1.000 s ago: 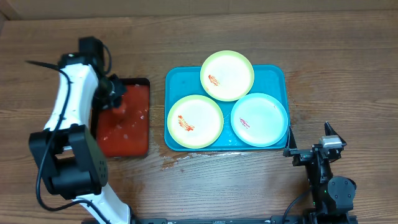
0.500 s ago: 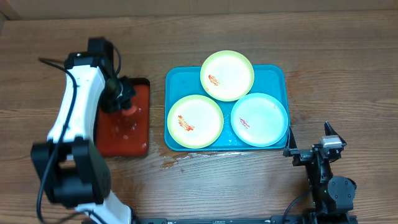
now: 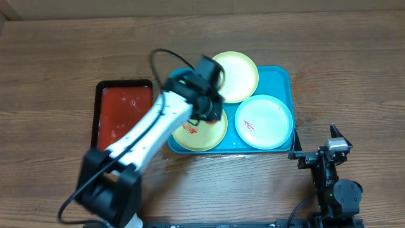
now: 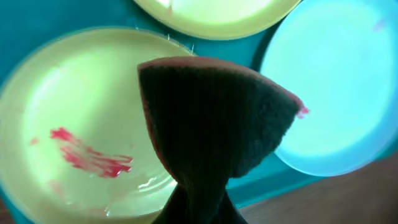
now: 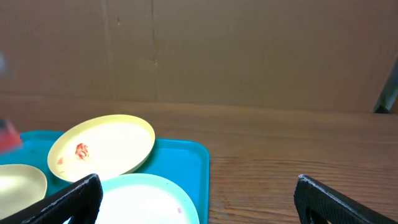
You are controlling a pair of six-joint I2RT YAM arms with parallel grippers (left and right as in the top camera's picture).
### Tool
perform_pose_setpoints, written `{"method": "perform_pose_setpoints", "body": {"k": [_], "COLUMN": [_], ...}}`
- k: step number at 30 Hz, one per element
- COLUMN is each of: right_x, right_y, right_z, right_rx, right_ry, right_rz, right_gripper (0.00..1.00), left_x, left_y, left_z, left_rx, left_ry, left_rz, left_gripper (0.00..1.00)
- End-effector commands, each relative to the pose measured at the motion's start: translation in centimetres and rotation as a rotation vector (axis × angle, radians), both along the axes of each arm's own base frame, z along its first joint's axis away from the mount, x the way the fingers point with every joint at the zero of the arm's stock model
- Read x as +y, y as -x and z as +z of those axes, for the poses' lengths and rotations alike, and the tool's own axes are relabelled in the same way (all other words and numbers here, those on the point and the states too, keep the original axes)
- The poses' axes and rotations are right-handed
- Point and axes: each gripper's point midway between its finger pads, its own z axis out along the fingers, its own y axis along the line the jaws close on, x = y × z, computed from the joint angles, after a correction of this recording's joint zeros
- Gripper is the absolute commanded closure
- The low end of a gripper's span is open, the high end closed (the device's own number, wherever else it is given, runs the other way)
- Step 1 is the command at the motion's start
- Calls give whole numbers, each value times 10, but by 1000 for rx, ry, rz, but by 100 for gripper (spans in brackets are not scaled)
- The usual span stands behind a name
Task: Clean dirty plates on tray and stack at the side
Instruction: 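Carry the sponge with the left gripper onto the front-left yellow plate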
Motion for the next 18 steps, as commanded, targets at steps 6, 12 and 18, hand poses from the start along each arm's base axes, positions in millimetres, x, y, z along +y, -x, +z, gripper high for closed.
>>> {"method": "perform_pose_setpoints", "body": {"k": [6,12,18], "right_x": [-1,-1,-1], "right_y": [0,0,0], "right_z": [-1,-1,-1], "right_rx": [-6,-6,-6], "right_ry": [3,3,3], "right_rz": [-1,-1,-1], "right_gripper": [0,0,0], "left_x": [20,24,31], "left_y": [8,5,-29], "left_z": [-79,-68,13], "left_rx": [127,141,7], "left_ry": [-176,-173,-85], "left_rz": [126,79,121], "left_gripper": [89,27,27]}}
